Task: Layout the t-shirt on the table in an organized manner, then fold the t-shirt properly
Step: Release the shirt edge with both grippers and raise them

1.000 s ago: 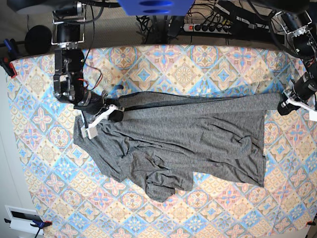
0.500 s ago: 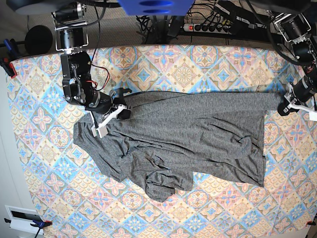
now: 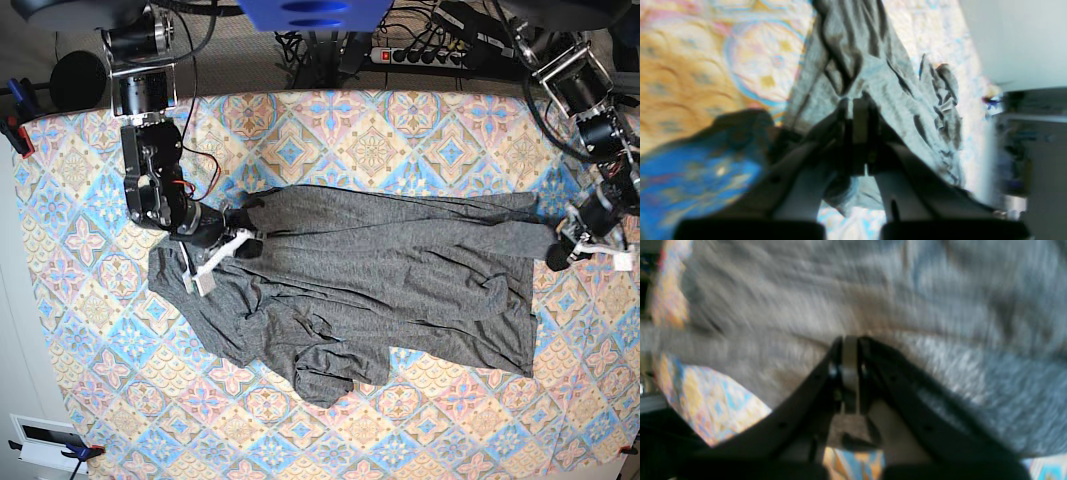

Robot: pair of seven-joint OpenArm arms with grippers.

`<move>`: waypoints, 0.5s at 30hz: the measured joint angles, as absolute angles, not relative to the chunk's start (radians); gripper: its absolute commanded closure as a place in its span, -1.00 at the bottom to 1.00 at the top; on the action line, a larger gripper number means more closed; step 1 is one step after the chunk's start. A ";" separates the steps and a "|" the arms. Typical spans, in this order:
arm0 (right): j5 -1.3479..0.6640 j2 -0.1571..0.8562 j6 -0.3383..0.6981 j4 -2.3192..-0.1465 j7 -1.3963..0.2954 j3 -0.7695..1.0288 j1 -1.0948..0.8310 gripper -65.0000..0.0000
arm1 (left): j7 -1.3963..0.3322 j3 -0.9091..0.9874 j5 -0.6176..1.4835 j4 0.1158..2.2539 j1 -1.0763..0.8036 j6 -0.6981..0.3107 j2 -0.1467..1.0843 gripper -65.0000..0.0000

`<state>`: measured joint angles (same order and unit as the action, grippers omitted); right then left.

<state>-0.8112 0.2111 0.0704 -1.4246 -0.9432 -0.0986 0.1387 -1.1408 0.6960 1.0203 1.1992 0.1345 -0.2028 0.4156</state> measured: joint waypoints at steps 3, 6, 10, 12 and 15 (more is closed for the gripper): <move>-0.812 0.212 0.069 -1.423 -0.942 -0.098 0.136 1.00 | -1.171 0.702 0.999 0.955 0.194 -0.157 0.419 1.00; -0.812 0.207 0.071 -1.421 -0.933 -0.099 0.150 1.00 | -1.188 0.787 1.023 0.706 0.268 -0.072 0.444 1.00; -0.704 0.211 0.067 -1.420 -0.939 -0.094 0.141 1.00 | -1.172 0.928 1.077 0.600 0.297 0.034 0.445 1.00; -0.675 0.208 0.075 -1.420 -0.939 -0.097 0.142 1.00 | -1.151 0.964 1.075 0.600 0.300 0.059 0.438 1.00; -0.637 0.197 0.072 -1.420 -0.936 -0.095 0.140 1.00 | -1.145 0.970 1.058 0.599 0.310 0.083 0.438 1.00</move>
<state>-0.6369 0.1967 0.0715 -1.4204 -0.9356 -0.0952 0.1402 -1.1446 0.9699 1.0576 0.5987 0.3103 0.0826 0.4377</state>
